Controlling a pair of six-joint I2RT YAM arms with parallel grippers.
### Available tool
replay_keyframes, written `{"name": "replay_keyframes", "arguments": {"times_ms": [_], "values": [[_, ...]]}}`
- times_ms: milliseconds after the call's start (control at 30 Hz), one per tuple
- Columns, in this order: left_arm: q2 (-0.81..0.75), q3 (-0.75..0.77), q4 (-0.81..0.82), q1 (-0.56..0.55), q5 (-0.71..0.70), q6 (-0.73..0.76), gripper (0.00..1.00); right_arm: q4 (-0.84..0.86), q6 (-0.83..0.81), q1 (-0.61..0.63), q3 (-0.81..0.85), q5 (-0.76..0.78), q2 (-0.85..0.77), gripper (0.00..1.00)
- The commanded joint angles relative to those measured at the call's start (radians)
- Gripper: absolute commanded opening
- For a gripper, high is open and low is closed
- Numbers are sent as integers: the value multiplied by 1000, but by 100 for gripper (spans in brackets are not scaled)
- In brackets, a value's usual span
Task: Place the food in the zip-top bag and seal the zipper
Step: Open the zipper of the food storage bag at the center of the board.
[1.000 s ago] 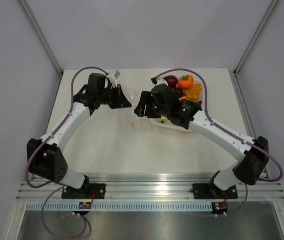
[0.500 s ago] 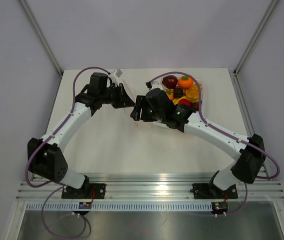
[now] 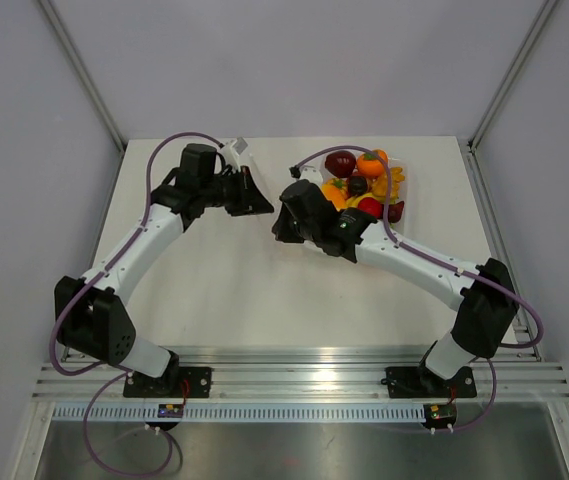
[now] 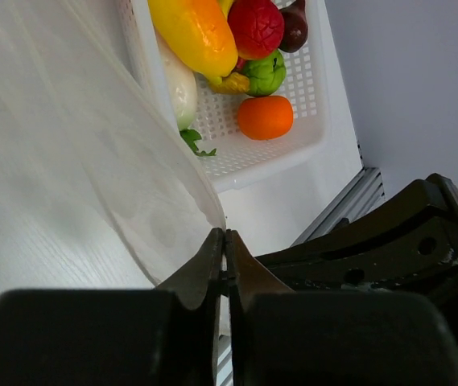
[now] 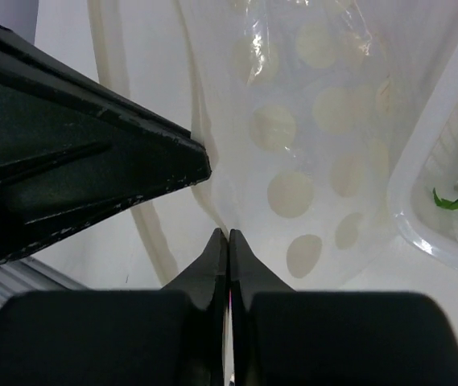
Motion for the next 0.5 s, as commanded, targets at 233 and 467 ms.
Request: {"name": "replay_keyframes", "arguments": {"times_ms": [233, 467], "values": [[-150, 175, -170, -11, 14, 130, 57, 70, 82, 5, -4, 81, -21, 0], [-273, 88, -198, -9, -292, 73, 37, 96, 106, 5, -22, 65, -42, 0]]}}
